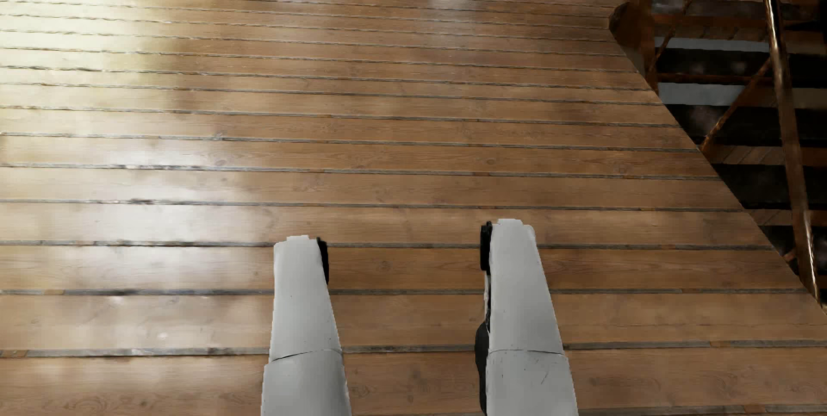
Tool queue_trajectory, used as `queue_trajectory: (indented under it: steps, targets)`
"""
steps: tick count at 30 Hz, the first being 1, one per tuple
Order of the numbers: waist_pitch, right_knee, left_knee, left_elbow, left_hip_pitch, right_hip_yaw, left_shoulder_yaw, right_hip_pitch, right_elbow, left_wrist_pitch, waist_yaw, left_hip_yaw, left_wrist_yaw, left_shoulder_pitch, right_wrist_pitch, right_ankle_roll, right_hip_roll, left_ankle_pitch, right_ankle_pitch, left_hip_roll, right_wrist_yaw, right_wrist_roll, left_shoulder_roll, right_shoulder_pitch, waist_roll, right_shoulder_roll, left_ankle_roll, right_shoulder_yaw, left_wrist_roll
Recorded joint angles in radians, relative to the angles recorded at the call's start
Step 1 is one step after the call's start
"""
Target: Get off of the dark chair
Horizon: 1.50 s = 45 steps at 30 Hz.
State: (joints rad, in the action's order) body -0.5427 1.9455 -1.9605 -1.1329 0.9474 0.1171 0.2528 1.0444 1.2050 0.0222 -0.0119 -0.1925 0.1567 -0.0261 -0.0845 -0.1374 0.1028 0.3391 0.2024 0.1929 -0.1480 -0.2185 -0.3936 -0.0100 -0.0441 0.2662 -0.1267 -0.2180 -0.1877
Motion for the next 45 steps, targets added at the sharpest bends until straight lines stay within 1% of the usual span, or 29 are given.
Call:
queue_trajectory:
  steps: [2, 5, 7, 11, 13, 19, 20, 22, 24, 25, 26, 27, 28, 29, 30, 31, 32, 33, 34, 35, 36, 37, 38, 39, 40, 41, 42, 43, 45]
  targets:
    - [0.002, -0.002, -0.001, 0.059, -0.001, -0.001, -0.018, -0.006, -0.04, 0.006, -0.001, -0.002, 0.007, -0.032, -0.006, 0.001, -0.005, -0.001, -0.003, 0.001, -0.026, -0.008, 0.006, -0.028, -0.001, -0.01, 0.001, 0.004, 0.022]
    - [0.003, -0.006, -0.002, 0.135, -0.006, 0.0, 0.004, -0.018, -0.088, 0.031, -0.001, -0.005, 0.036, -0.031, -0.018, 0.001, -0.013, -0.003, -0.006, 0.002, -0.045, -0.016, -0.008, -0.023, -0.001, -0.017, 0.003, -0.016, 0.001]
    - [0.003, -0.008, -0.001, 0.139, -0.008, -0.001, 0.033, -0.023, -0.09, 0.042, 0.001, -0.005, 0.018, 0.002, -0.022, 0.005, -0.016, -0.005, -0.008, -0.002, -0.021, -0.011, -0.013, 0.004, -0.005, -0.02, 0.006, -0.035, -0.028]
    - [-0.007, -0.009, -0.002, 0.111, -0.014, -0.002, 0.054, -0.033, -0.104, 0.028, 0.005, -0.007, -0.017, 0.057, -0.018, 0.009, -0.021, -0.005, -0.008, -0.004, -0.005, 0.004, -0.015, 0.047, -0.008, -0.01, 0.007, -0.063, -0.009]
    - [-0.017, -0.009, -0.003, 0.097, -0.017, -0.003, 0.062, -0.036, -0.11, 0.026, 0.006, -0.008, -0.04, 0.077, -0.02, 0.009, -0.02, 0.001, -0.007, -0.003, 0.009, 0.007, -0.015, 0.062, -0.01, -0.007, 0.006, -0.075, -0.014]
    - [-0.073, -0.009, -0.008, 0.102, 0.027, -0.002, 0.059, 0.0, -0.128, 0.024, 0.01, -0.015, -0.044, 0.1, -0.016, -0.004, -0.009, 0.038, 0.001, -0.013, 0.02, 0.025, -0.023, 0.105, -0.01, -0.009, 0.014, -0.074, -0.009]
    - [-0.084, -0.007, -0.011, 0.124, 0.044, -0.001, 0.051, 0.017, -0.148, 0.021, 0.01, -0.019, -0.04, 0.097, -0.015, -0.008, -0.004, 0.043, 0.004, -0.016, 0.018, 0.028, -0.029, 0.109, -0.01, -0.003, 0.013, -0.069, 0.001]
    - [-0.1, 0.0, -0.016, 0.239, 0.089, 0.004, 0.005, 0.06, -0.215, 0.027, 0.012, -0.027, -0.007, 0.059, -0.016, -0.015, 0.003, 0.049, 0.013, -0.023, 0.008, 0.039, -0.056, 0.106, -0.009, 0.015, 0.011, -0.054, 0.024]
    - [-0.108, 0.012, -0.026, 0.447, 0.152, 0.014, -0.059, 0.122, -0.348, 0.034, 0.013, -0.039, -0.02, -0.011, -0.02, -0.028, 0.013, 0.053, 0.024, -0.031, 0.043, 0.09, -0.106, 0.078, -0.007, 0.052, 0.004, -0.008, 0.054]
    - [-0.11, 0.02, -0.032, 0.583, 0.187, 0.019, -0.091, 0.156, -0.447, 0.043, 0.014, -0.045, -0.045, -0.054, -0.025, -0.036, 0.021, 0.053, 0.029, -0.038, 0.081, 0.126, -0.136, 0.051, -0.004, 0.074, 0.004, 0.027, 0.056]
    - [-0.114, 0.029, -0.039, 0.721, 0.22, 0.026, -0.116, 0.188, -0.564, 0.05, 0.016, -0.051, -0.094, -0.093, -0.03, -0.046, 0.029, 0.052, 0.035, -0.046, 0.146, 0.175, -0.165, 0.022, 0.0, 0.099, 0.003, 0.061, 0.069]
    - [-0.118, 0.037, -0.045, 0.856, 0.258, 0.032, -0.127, 0.222, -0.695, 0.057, 0.017, -0.057, -0.176, -0.118, -0.049, -0.057, 0.04, 0.043, 0.04, -0.054, 0.228, 0.216, -0.197, -0.003, 0.004, 0.122, 0.002, 0.098, 0.078]
    - [-0.124, 0.045, -0.051, 0.983, 0.294, 0.038, -0.134, 0.256, -0.838, 0.066, 0.018, -0.064, -0.284, -0.13, -0.077, -0.068, 0.049, 0.034, 0.044, -0.057, 0.322, 0.237, -0.229, -0.02, 0.01, 0.147, -0.004, 0.127, 0.046]
    - [-0.135, 0.053, -0.058, 1.088, 0.329, 0.046, -0.129, 0.289, -0.98, 0.083, 0.018, -0.069, -0.398, -0.129, -0.113, -0.08, 0.057, 0.031, 0.05, -0.061, 0.415, 0.251, -0.268, -0.022, 0.016, 0.18, -0.007, 0.148, 0.031]
    - [-0.151, 0.057, -0.064, 1.179, 0.361, 0.049, -0.117, 0.32, -1.116, 0.099, 0.017, -0.074, -0.508, -0.106, -0.146, -0.089, 0.059, 0.035, 0.054, -0.06, 0.495, 0.251, -0.314, -0.003, 0.023, 0.224, -0.01, 0.157, 0.017]
    - [-0.168, 0.06, -0.068, 1.254, 0.396, 0.054, -0.081, 0.352, -1.235, 0.131, 0.017, -0.077, -0.597, -0.055, -0.191, -0.099, 0.063, 0.038, 0.059, -0.065, 0.561, 0.232, -0.368, 0.03, 0.031, 0.279, -0.012, 0.151, -0.013]
    - [-0.187, 0.061, -0.07, 1.313, 0.431, 0.06, -0.022, 0.384, -1.337, 0.161, 0.017, -0.08, -0.628, 0.03, -0.216, -0.11, 0.067, 0.043, 0.065, -0.069, 0.566, 0.2, -0.428, 0.076, 0.041, 0.345, -0.016, 0.137, -0.047]
    - [-0.208, 0.061, -0.07, 1.354, 0.464, 0.067, 0.065, 0.417, -1.418, 0.191, 0.02, -0.082, -0.606, 0.151, -0.233, -0.118, 0.069, 0.046, 0.069, -0.069, 0.507, 0.175, -0.491, 0.133, 0.047, 0.423, -0.022, 0.113, -0.074]
    - [-0.234, 0.059, -0.068, 1.382, 0.491, 0.07, 0.186, 0.445, -1.482, 0.201, 0.022, -0.081, -0.567, 0.302, -0.234, -0.124, 0.071, 0.052, 0.074, -0.069, 0.425, 0.166, -0.552, 0.208, 0.055, 0.515, -0.027, 0.068, -0.086]
    - [-0.255, 0.058, -0.067, 1.401, 0.522, 0.076, 0.349, 0.474, -1.53, 0.215, 0.024, -0.081, -0.517, 0.485, -0.23, -0.129, 0.079, 0.055, 0.08, -0.073, 0.323, 0.181, -0.609, 0.299, 0.063, 0.61, -0.033, 0.0, -0.082]
    - [-0.279, 0.057, -0.063, 1.409, 0.545, 0.082, 0.553, 0.497, -1.555, 0.23, 0.025, -0.078, -0.479, 0.703, -0.242, -0.132, 0.083, 0.061, 0.089, -0.076, 0.277, 0.201, -0.654, 0.415, 0.065, 0.698, -0.038, -0.109, -0.069]
    - [-0.295, 0.055, -0.061, 1.412, 0.568, 0.082, 0.767, 0.521, -1.561, 0.254, 0.026, -0.077, -0.439, 0.928, -0.267, -0.131, 0.079, 0.069, 0.097, -0.074, 0.302, 0.231, -0.682, 0.546, 0.064, 0.767, -0.044, -0.24, -0.057]
    - [-0.32, 0.048, -0.054, 1.42, 0.583, 0.08, 0.966, 0.538, -1.556, 0.269, 0.026, -0.073, -0.467, 1.142, -0.275, -0.125, 0.077, 0.076, 0.105, -0.076, 0.317, 0.264, -0.692, 0.696, 0.065, 0.82, -0.044, -0.361, -0.036]
    - [-0.342, 0.039, -0.044, 1.423, 0.595, 0.077, 1.12, 0.551, -1.548, 0.281, 0.024, -0.074, -0.525, 1.306, -0.29, -0.124, 0.074, 0.084, 0.113, -0.075, 0.343, 0.283, -0.693, 0.849, 0.062, 0.846, -0.047, -0.484, -0.017]
    - [-0.36, 0.025, -0.032, 1.425, 0.599, 0.076, 1.22, 0.554, -1.539, 0.294, 0.025, -0.074, -0.565, 1.417, -0.309, -0.128, 0.072, 0.092, 0.123, -0.076, 0.381, 0.297, -0.683, 0.993, 0.06, 0.854, -0.045, -0.609, -0.005]
    - [-0.375, 0.005, -0.012, 1.423, 0.597, 0.071, 1.28, 0.553, -1.533, 0.296, 0.025, -0.07, -0.606, 1.48, -0.32, -0.124, 0.067, 0.096, 0.131, -0.082, 0.415, 0.305, -0.665, 1.106, 0.059, 0.854, -0.041, -0.717, 0.002]
    - [-0.38, -0.023, 0.016, 1.414, 0.592, 0.065, 1.291, 0.551, -1.533, 0.296, 0.025, -0.066, -0.617, 1.491, -0.321, -0.115, 0.056, 0.095, 0.131, -0.088, 0.414, 0.303, -0.651, 1.164, 0.059, 0.849, -0.033, -0.776, -0.005]
    - [-0.383, -0.063, 0.056, 1.393, 0.579, 0.061, 1.27, 0.539, -1.514, 0.295, 0.024, -0.058, -0.617, 1.477, -0.314, -0.105, 0.047, 0.09, 0.13, -0.097, 0.414, 0.297, -0.63, 1.181, 0.063, 0.824, -0.022, -0.795, -0.017]
    - [-0.372, -0.18, 0.171, 1.303, 0.521, 0.044, 1.174, 0.48, -1.434, 0.295, 0.022, -0.039, -0.589, 1.378, -0.302, -0.078, 0.019, 0.075, 0.117, -0.099, 0.396, 0.254, -0.58, 1.129, 0.061, 0.749, -0.008, -0.756, -0.049]
